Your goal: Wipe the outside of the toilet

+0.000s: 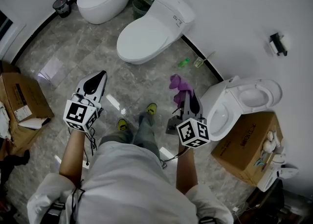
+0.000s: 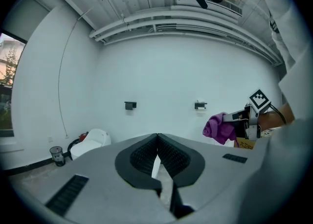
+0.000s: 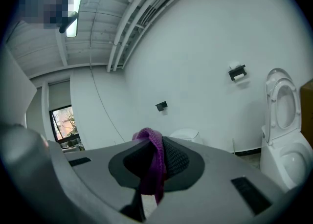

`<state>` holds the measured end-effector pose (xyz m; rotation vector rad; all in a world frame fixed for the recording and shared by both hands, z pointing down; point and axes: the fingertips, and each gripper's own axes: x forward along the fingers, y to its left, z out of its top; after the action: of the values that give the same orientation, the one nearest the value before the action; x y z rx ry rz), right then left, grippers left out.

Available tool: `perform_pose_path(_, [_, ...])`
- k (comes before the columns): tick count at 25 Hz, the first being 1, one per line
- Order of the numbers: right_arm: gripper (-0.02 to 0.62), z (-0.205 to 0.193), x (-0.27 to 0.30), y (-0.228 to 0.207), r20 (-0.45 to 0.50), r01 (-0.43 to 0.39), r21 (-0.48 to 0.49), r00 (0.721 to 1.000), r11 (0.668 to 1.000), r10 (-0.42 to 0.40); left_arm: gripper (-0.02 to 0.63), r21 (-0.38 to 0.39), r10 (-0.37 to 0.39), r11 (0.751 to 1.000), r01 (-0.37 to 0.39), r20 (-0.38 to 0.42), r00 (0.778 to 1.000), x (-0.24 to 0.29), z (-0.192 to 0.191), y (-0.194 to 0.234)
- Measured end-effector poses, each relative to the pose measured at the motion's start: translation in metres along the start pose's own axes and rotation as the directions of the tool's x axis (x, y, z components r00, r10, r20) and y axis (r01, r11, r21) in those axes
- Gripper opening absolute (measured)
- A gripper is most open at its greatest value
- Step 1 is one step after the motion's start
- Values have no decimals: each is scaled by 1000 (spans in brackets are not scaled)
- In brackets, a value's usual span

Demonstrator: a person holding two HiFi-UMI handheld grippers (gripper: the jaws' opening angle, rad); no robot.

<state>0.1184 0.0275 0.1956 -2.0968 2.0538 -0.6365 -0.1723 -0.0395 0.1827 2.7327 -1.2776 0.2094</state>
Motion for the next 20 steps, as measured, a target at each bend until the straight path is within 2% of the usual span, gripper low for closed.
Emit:
perform_pose_path(6, [55, 17, 36, -43, 10, 15, 22, 1000, 1000, -15, 12, 13, -22, 1000, 22, -8, 1000, 53, 1, -10])
perform_pose_path(11, [55, 22, 89, -77, -28, -2, 20, 1000, 1000, 3, 12, 19, -5, 1000, 5, -24, 1000, 109, -1, -5])
perform_pose_path(20, [55, -3, 184, -116, -105, -27, 24, 994, 999, 30, 12, 7, 46, 999, -46, -76, 996, 186, -29, 28])
